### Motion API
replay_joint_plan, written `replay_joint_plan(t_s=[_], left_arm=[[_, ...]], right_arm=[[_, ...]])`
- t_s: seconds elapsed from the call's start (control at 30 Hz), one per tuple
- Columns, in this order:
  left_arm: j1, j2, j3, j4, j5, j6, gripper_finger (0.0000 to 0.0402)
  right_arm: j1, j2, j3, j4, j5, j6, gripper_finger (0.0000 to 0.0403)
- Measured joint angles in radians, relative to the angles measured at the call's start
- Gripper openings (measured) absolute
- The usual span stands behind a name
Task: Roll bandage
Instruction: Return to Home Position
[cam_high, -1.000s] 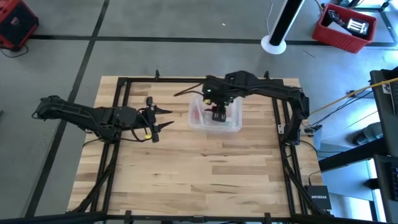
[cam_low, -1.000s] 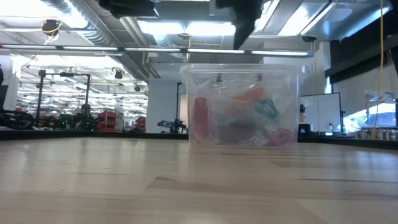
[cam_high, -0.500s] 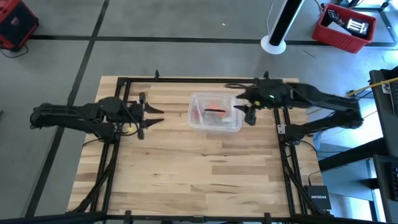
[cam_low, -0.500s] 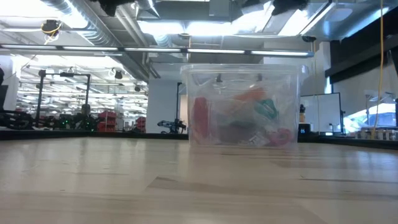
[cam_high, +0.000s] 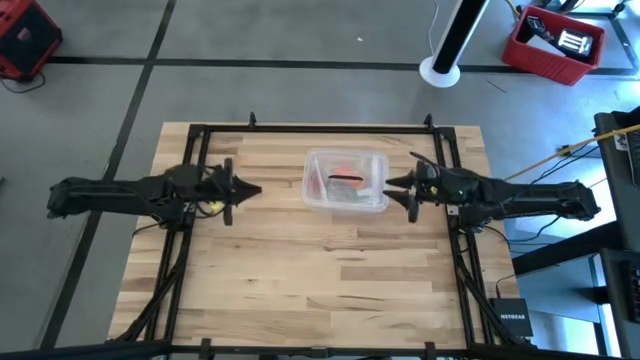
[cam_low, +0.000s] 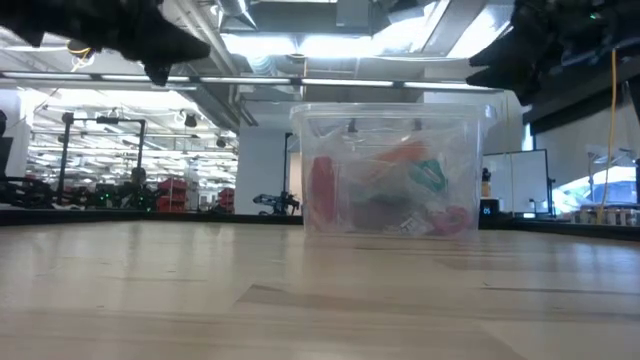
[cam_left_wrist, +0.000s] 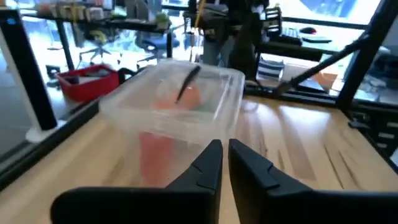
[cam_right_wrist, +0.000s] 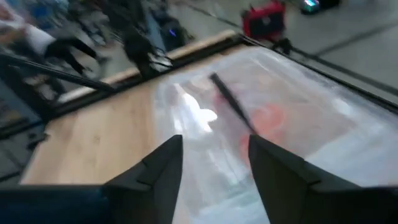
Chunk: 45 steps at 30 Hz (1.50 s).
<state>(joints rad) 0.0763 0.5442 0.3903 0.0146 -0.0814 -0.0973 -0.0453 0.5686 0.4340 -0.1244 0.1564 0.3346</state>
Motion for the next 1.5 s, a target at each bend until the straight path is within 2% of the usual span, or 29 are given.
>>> replay_joint_plan(t_s=[0.2,0.33,0.4,0.53,0.73,1.0,1.2,1.5], left_arm=[[-0.009,-0.059,-0.126,0.186,0.000,0.029,0.0002],[-0.008,-0.120,-0.183,0.186,0.000,0.001,0.0003],[-0.008,-0.157,-0.211,0.181,0.000,-0.005,0.0001],[-0.008,-0.227,-0.262,0.204,0.000,-0.007,0.0002],[-0.008,-0.320,-0.306,0.212,-0.034,-0.005,0.0003],[-0.011,-0.407,-0.347,0.207,-0.004,-0.024,0.0003],[-0.011,-0.467,-0.381,0.191,0.033,-0.044,0.0003],[-0.011,-0.544,-0.381,0.088,0.022,-0.039,0.0003]], right_arm=[[0.041,-0.082,-0.158,0.232,0.009,-0.089,0.0097],[0.039,-0.152,-0.201,0.252,-0.038,-0.125,0.0026],[0.039,-0.190,-0.217,0.252,-0.044,-0.149,0.0008],[0.039,-0.273,-0.251,0.258,-0.035,-0.160,0.0018],[0.039,-0.384,-0.327,0.280,-0.056,-0.163,0.0006],[0.039,-0.487,-0.422,0.352,-0.077,-0.146,0.0005],[0.039,-0.507,-0.423,0.301,-0.062,-0.128,0.0003],[0.039,-0.508,-0.424,0.308,-0.060,-0.077,0.0004]])
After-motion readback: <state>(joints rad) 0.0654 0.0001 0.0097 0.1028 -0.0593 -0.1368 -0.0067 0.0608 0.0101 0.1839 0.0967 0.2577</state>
